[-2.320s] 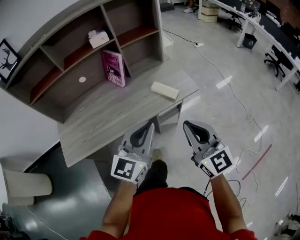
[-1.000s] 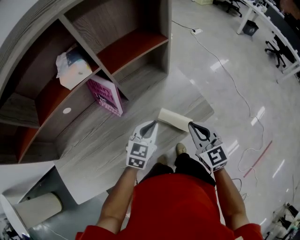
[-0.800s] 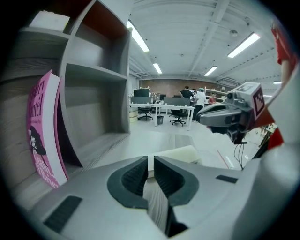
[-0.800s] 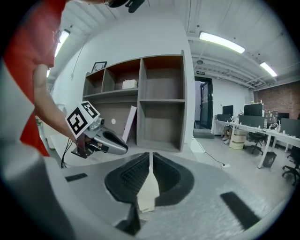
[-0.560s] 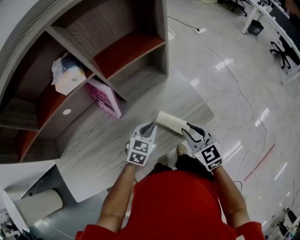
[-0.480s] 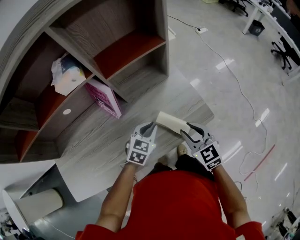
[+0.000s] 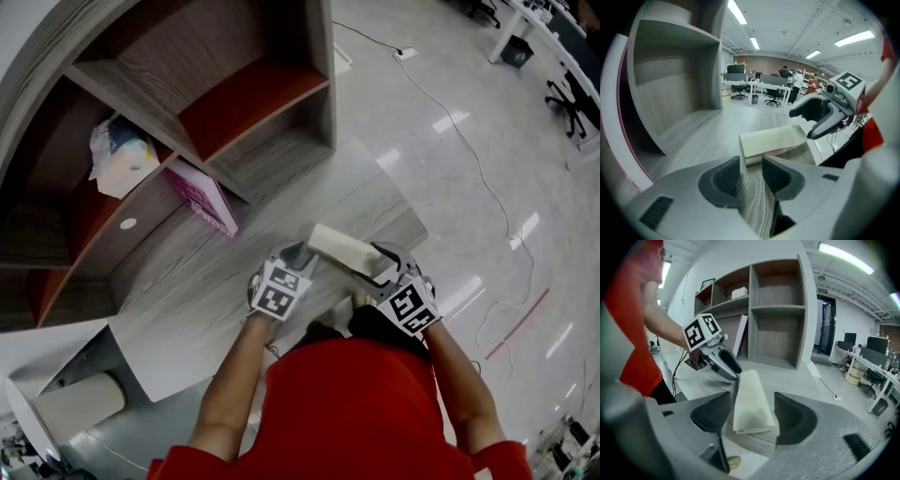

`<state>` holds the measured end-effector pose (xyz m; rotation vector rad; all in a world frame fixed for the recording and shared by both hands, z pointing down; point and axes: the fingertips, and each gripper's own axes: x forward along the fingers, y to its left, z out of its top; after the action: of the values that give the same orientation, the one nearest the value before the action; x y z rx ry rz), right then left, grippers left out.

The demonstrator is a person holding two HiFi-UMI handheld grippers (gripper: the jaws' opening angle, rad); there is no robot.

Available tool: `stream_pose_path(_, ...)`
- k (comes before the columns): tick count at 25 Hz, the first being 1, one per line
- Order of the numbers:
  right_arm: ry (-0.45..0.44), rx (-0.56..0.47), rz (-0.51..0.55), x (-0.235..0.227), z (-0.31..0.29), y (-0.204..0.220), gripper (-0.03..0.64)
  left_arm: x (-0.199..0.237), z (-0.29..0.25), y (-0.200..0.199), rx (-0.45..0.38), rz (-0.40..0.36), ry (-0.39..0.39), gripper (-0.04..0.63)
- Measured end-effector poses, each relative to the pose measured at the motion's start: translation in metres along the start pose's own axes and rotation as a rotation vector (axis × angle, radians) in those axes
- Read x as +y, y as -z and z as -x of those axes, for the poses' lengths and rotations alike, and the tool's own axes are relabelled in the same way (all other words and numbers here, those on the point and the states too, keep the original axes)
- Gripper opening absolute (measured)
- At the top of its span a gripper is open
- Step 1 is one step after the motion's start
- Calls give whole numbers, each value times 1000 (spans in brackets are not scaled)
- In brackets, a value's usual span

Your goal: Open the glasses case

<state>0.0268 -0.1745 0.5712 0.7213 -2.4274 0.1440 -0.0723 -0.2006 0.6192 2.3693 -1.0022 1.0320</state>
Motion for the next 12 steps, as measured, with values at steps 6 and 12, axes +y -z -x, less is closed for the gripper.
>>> stream_pose_path(6, -38, 89, 34, 4, -8, 19, 319, 0, -7, 1, 33, -1, 19, 132)
stream_pose_path(12, -45, 137, 58, 6, -14, 29, 321, -3, -10, 1, 57, 8, 45, 129)
